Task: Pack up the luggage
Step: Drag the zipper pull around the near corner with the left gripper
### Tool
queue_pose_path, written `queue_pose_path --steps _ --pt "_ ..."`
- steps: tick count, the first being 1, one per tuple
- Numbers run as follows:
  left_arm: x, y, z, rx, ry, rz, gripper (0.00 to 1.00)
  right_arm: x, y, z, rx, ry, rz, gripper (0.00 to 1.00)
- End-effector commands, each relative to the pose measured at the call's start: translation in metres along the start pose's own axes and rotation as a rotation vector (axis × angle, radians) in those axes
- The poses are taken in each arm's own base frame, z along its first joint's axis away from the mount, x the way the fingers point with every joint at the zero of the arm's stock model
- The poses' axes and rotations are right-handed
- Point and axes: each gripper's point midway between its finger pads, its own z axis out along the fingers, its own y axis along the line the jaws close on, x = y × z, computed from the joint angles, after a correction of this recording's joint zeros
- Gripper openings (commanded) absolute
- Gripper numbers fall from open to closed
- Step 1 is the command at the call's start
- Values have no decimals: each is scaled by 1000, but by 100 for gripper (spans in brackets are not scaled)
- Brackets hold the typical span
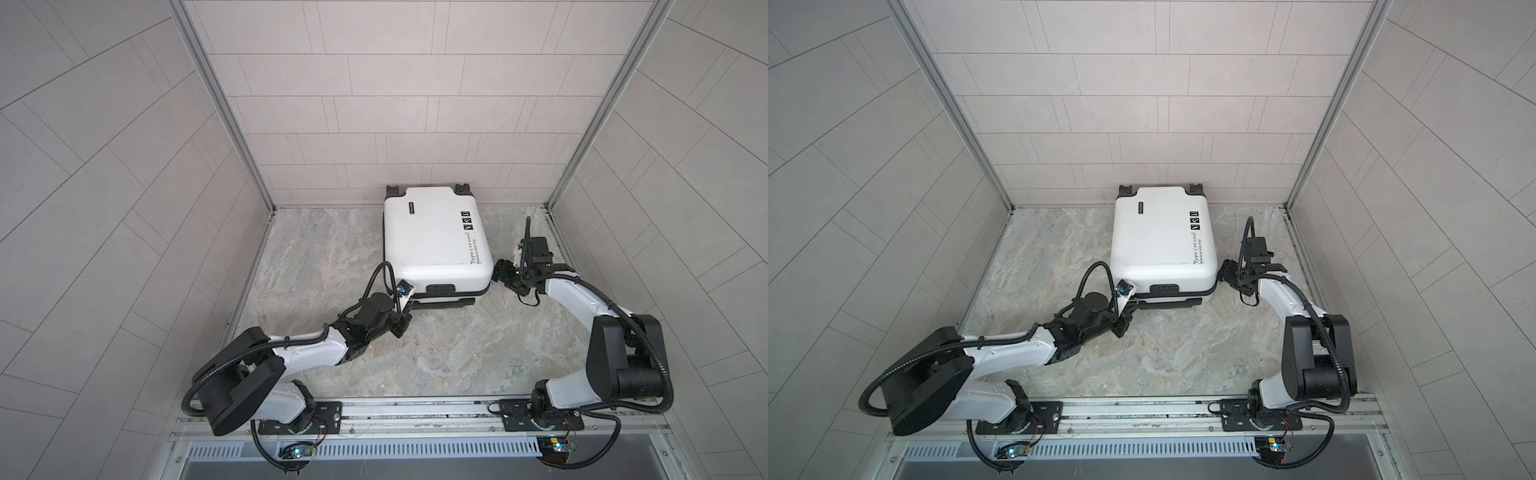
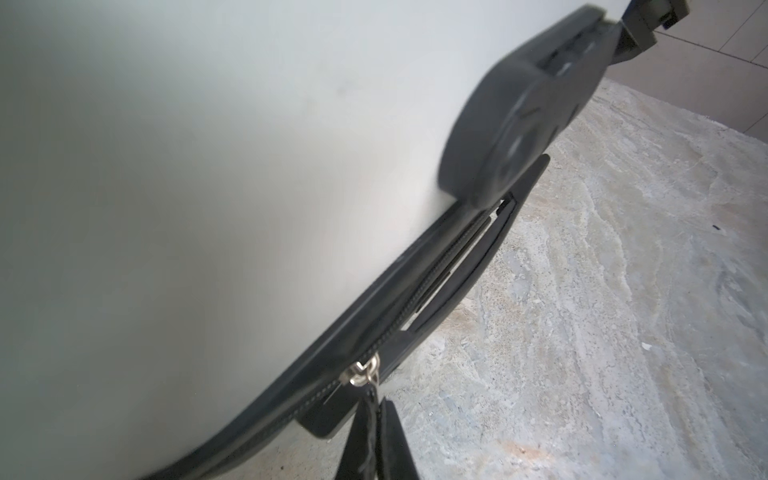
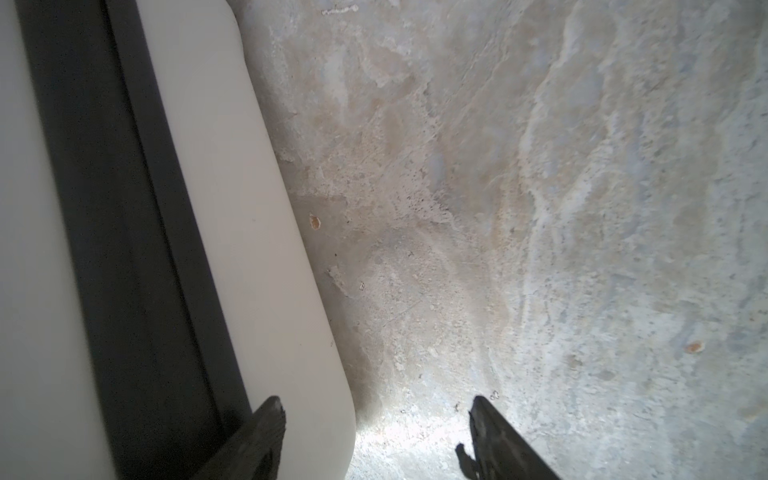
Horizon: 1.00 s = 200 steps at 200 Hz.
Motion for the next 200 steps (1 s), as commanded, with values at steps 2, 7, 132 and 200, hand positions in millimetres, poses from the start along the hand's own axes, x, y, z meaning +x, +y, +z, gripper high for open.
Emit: queue_pose_path --steps 2,7,132,200 --pt "-40 -38 -6 124 -105 63 0 31 32 3 -97 85 -47 72" --pt "-41 -40 -5 127 -104 65 0 32 34 4 -99 85 -51 72" --pt "-64 -126 19 226 -144 140 0 75 78 14 -135 98 -118 72" --pt "-87 -171 46 191 -226 135 0 92 90 18 -161 107 -121 72"
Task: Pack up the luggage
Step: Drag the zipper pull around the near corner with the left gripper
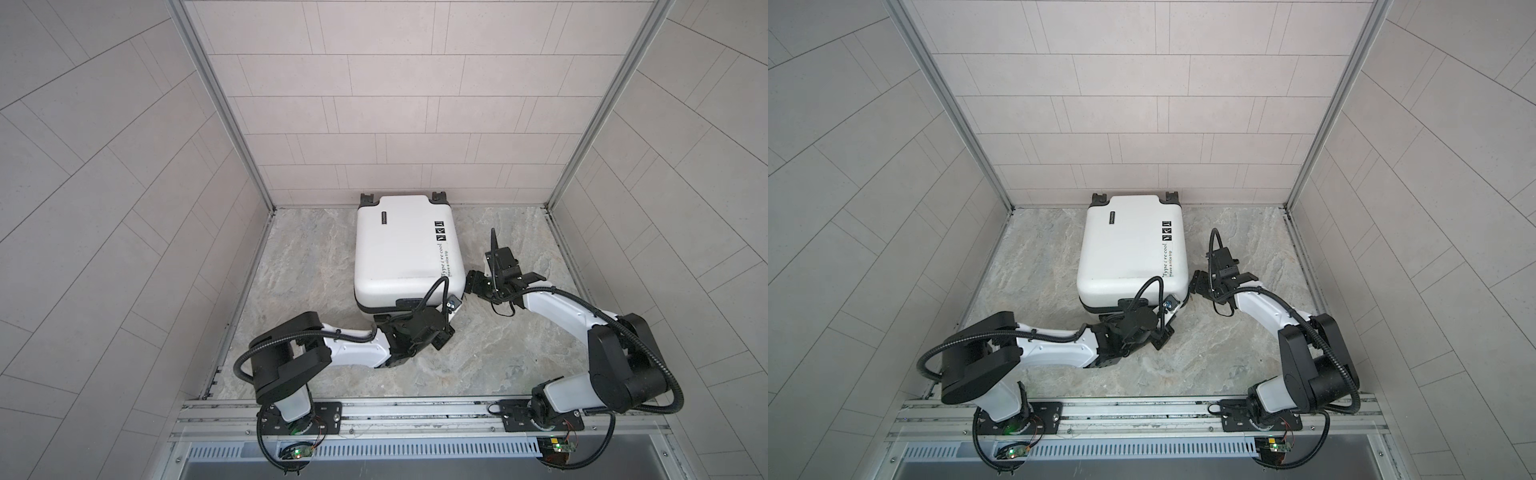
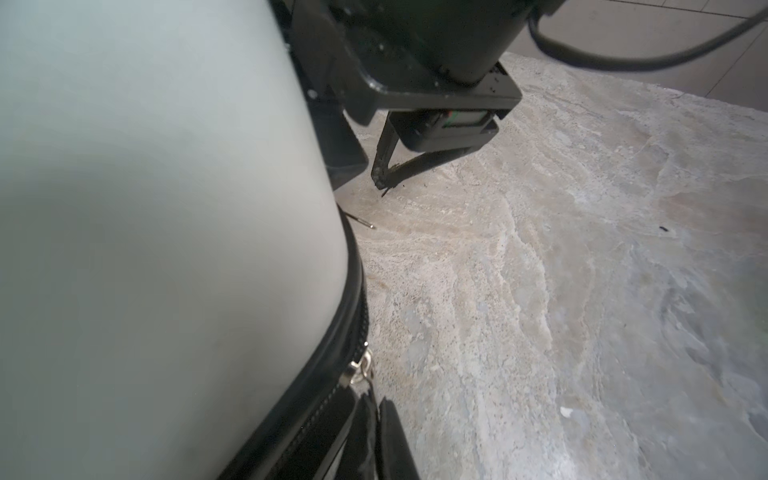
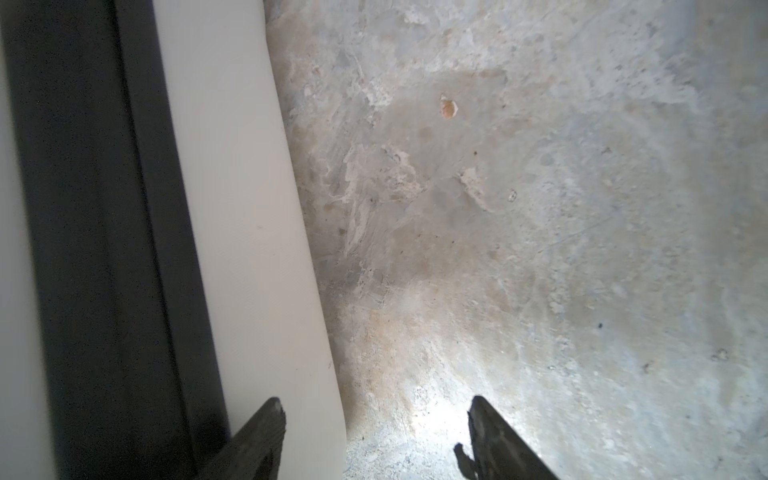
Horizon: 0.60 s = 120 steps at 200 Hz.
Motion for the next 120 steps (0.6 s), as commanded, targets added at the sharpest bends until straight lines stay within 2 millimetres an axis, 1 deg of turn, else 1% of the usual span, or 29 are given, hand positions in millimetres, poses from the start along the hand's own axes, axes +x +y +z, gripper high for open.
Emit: queue_pose_path --steps 1,23,40,65,79,95,101,109,120 --pt "-72 -62 -8 168 -231 -16 0 25 29 5 -101 60 -32 72" --pt "-82 -65 -1 121 -277 -59 0 29 33 5 -112 60 -34 72" --pt "-92 -72 1 107 -311 -68 0 33 34 5 -116 59 -32 72" --pt "-104 -84 3 143 -341 -57 0 35 35 4 -121 57 -35 72" --pt "-103 -87 3 153 -339 -50 0 35 34 1 -113 54 -45 72" --pt "-95 -84 3 146 -322 -56 0 32 30 -2 -92 48 -62 72" --pt "-89 -82 2 137 -311 -63 5 31 28 -4 -87 45 -66 73" --pt "-86 -77 -2 124 -309 -84 16 28 24 -6 -78 39 -66 73" --pt "-76 -70 -9 96 -304 -105 38 25 18 -10 -68 33 -63 74"
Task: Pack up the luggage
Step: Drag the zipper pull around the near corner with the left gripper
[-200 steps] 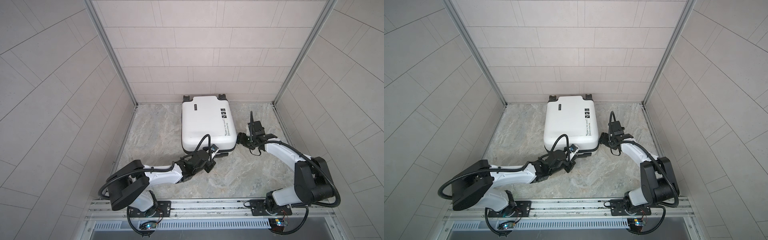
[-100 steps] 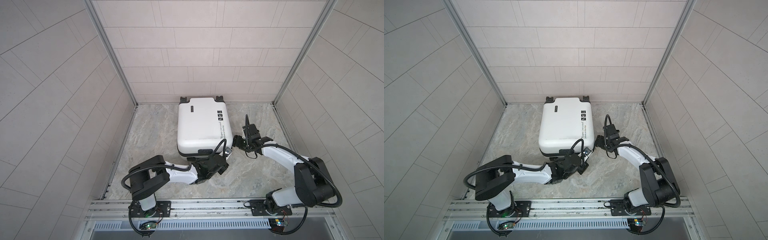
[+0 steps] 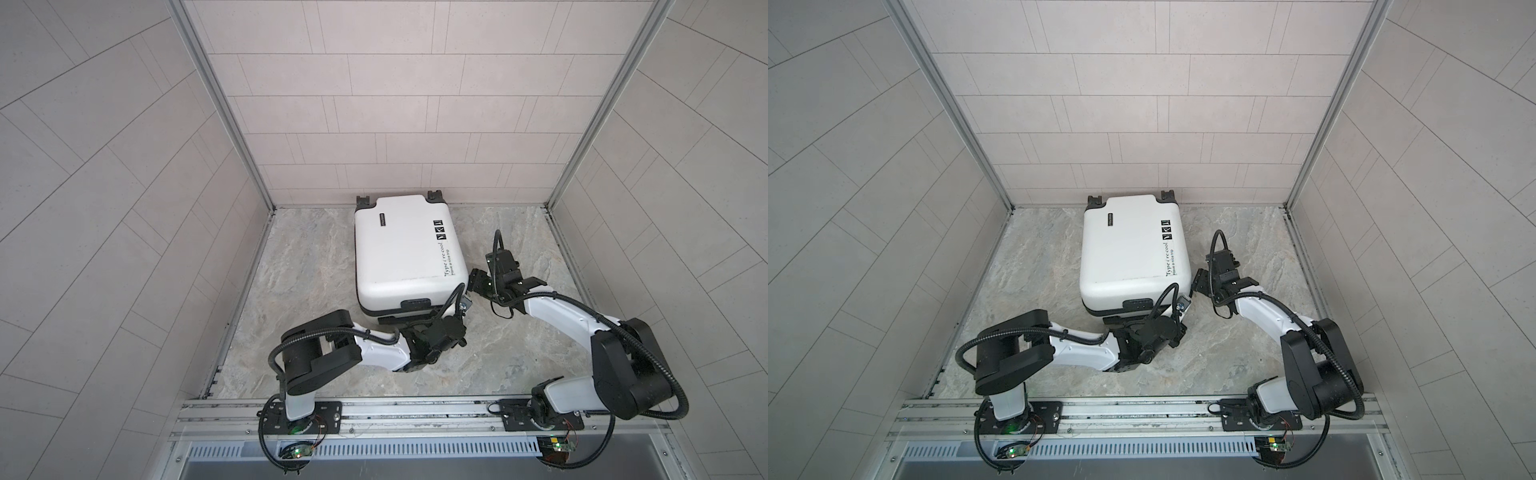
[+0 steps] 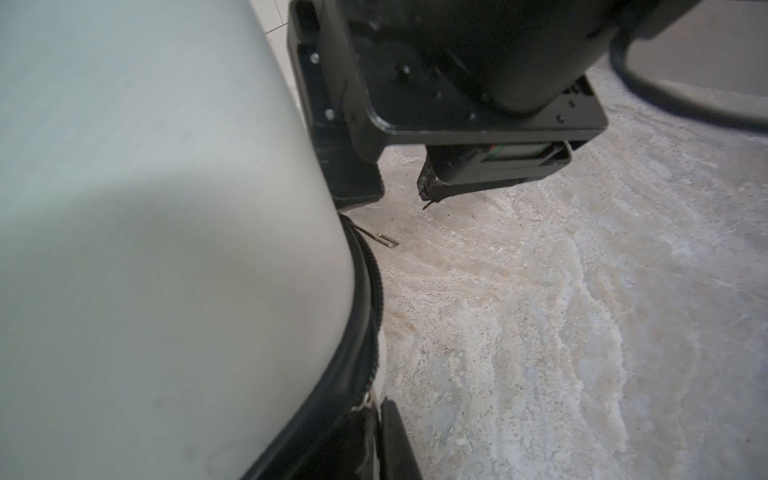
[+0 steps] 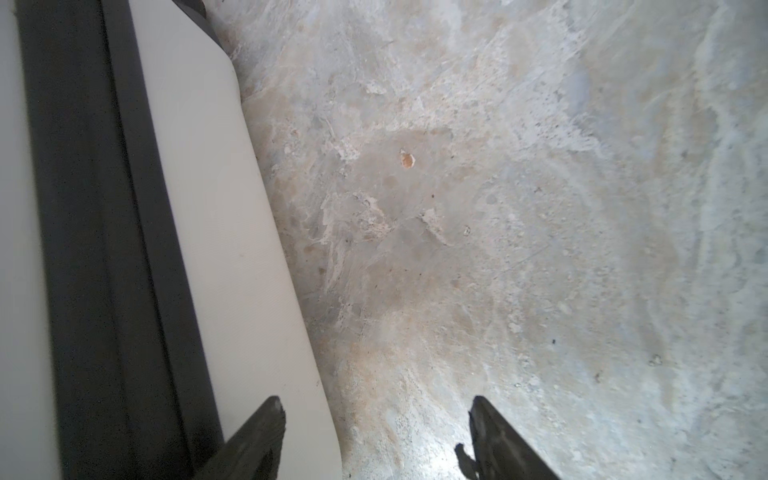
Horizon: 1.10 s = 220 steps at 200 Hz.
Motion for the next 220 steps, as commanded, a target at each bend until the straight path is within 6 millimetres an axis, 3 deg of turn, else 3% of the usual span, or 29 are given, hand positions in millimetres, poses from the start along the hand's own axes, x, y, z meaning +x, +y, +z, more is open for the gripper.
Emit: queue_pose_path --steps 1,12,25,66,126,166,220 --pt "-66 -56 -36 238 -232 -112 40 36 24 -11 -115 143 -88 74" --pt "-59 -49 -47 214 -228 -114 52 31 18 -15 -105 135 -88 76" --pt "-53 -43 -60 187 -215 -107 58 26 10 -20 -94 123 -87 77" --pt "-44 -25 -100 113 -169 -142 62 17 -7 -37 -64 94 -98 78" --pt "-24 34 -135 -31 -132 -436 65 14 -13 -73 -47 51 -176 78" --pt "-6 70 -148 -173 -73 -439 67 23 -5 -94 -126 21 -203 78" --pt "21 131 -139 -279 10 -574 66 47 13 -100 -229 21 -227 77"
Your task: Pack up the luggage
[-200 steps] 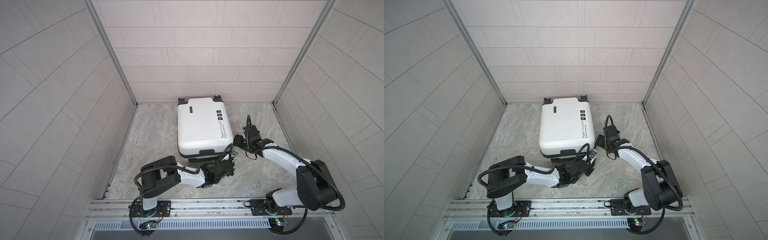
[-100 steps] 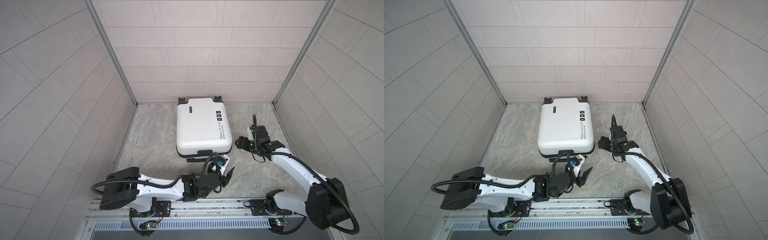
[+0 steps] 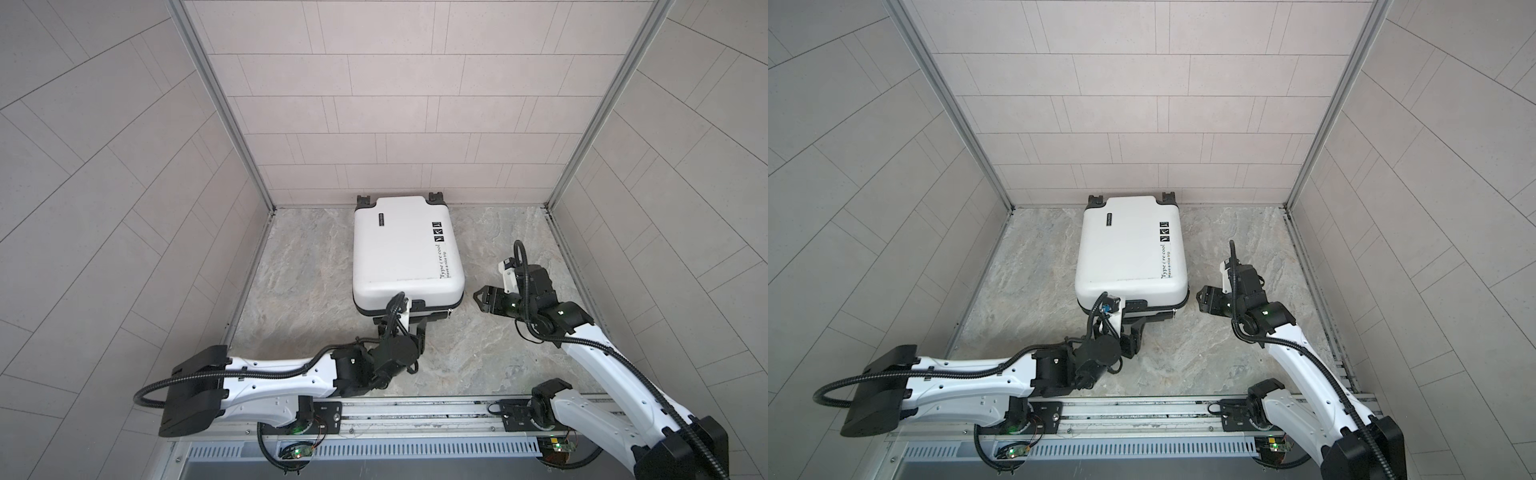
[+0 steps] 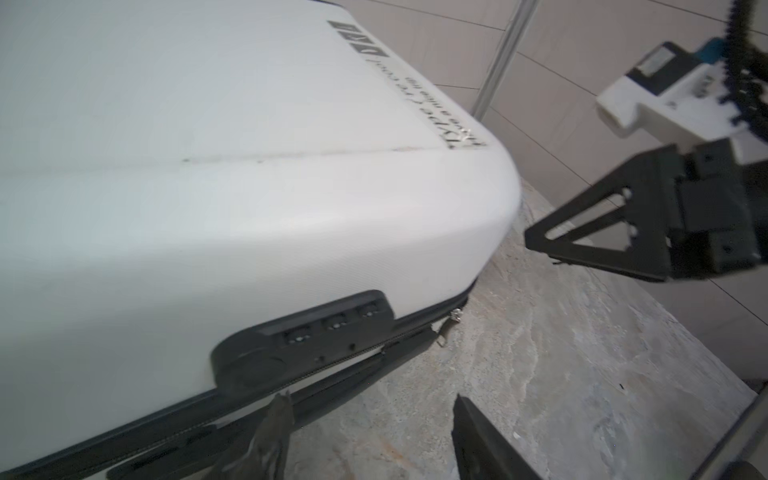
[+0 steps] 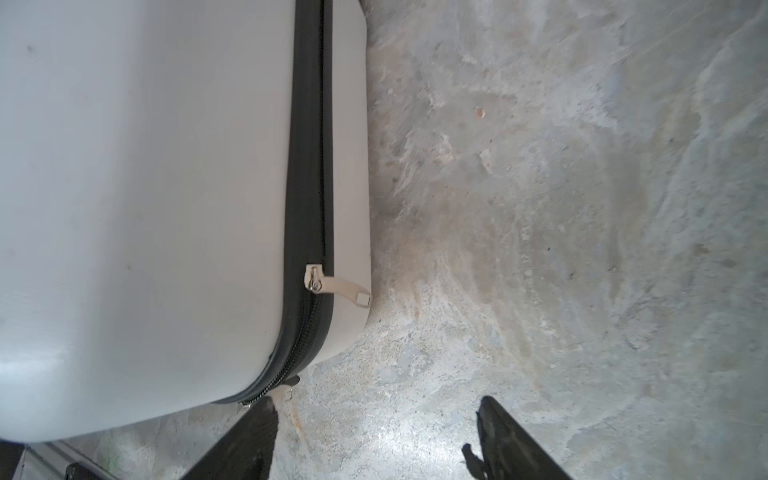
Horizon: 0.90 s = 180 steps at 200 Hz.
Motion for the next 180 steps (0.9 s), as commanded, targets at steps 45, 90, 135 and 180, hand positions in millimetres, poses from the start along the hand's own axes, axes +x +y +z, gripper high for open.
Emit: queue_pose_path --steps 45,90,135,180 --pt "-10 58 26 -90 28 -133 66 7 22 0 -63 -9 -54 78" --pt "-24 63 51 -85 50 -150 66 2 32 6 -72 -1 -85 77" --pt "-33 63 72 -45 63 -224 66 -1 35 11 -68 9 -103 77" --pt "-48 57 57 -2 67 -299 66 -5 36 13 -51 8 -125 76"
